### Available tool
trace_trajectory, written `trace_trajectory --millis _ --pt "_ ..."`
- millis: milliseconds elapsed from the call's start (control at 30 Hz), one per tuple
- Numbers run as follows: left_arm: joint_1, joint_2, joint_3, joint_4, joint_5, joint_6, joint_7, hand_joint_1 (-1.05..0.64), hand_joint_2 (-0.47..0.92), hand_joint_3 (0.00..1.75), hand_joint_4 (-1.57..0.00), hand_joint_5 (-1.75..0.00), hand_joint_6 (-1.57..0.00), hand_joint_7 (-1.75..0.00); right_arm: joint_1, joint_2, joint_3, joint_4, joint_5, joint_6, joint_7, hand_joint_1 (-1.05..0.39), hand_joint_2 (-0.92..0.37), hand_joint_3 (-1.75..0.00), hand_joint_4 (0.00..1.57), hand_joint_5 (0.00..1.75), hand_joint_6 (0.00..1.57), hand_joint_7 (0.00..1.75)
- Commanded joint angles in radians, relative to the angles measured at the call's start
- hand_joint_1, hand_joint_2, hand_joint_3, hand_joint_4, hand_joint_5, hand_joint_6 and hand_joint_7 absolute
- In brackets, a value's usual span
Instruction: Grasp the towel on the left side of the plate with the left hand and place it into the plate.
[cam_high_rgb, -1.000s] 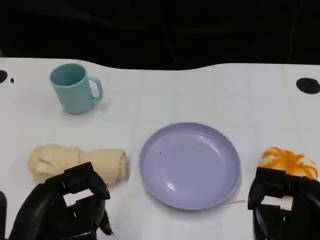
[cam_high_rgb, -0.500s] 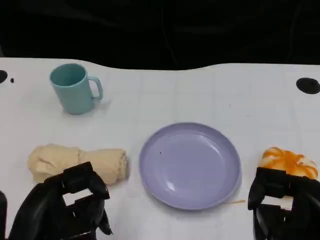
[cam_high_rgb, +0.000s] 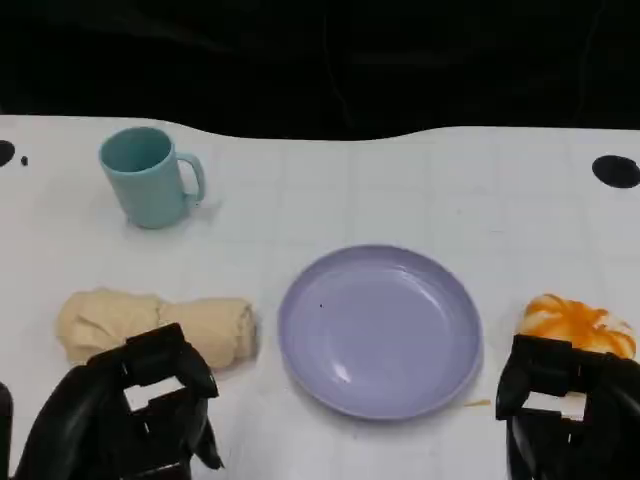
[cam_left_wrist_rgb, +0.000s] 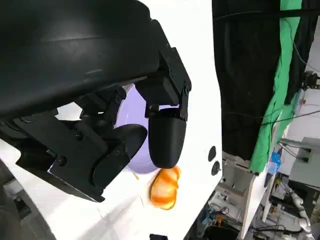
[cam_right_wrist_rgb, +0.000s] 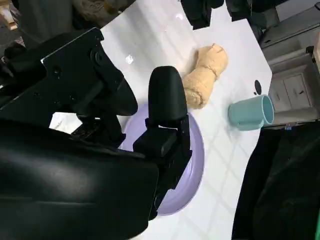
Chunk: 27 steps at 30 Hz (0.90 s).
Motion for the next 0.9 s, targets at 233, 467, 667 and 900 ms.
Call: trace_trajectory --millis 233,467,667,900 --pt "0.01 0.005 0.008 -0.012 0.117 -0.11 0.036 -0.22 0.82 0.5 -0.76 -0.91 -0.9 -0.28 0.009 0.007 0.022 -0.037 0.004 0.015 -0.018 0.04 -0.52 -1.4 0.81 1.75 0.68 1.63" --pt "-0.014 0.074 -0.029 -0.05 0.364 -0.229 0.047 -0.32 0.92 0.23 -0.61 -0.5 -0.71 -0.01 0.029 0.017 0.022 -0.059 0.019 0.017 -0.019 0.06 -0.53 -1.42 0.84 1.75 0.68 1.64" --pt "-0.087 0.241 -0.069 -0.103 0.646 -0.179 0.018 -0.4 0.92 0.19 -0.41 -0.36 -0.47 0.0 0.029 0.016 0.015 -0.076 0.027 0.039 -0.031 0.05 -0.53 -1.41 0.83 1.75 0.68 1.64" --pt "-0.21 0.42 -0.224 -0.04 1.096 -0.168 -0.045 -0.56 0.92 0.12 -0.29 -0.3 -0.34 0.0 0.022 0.012 0.011 -0.082 0.034 0.052 -0.035 0.06 -0.52 -1.42 0.82 1.75 0.68 1.64"
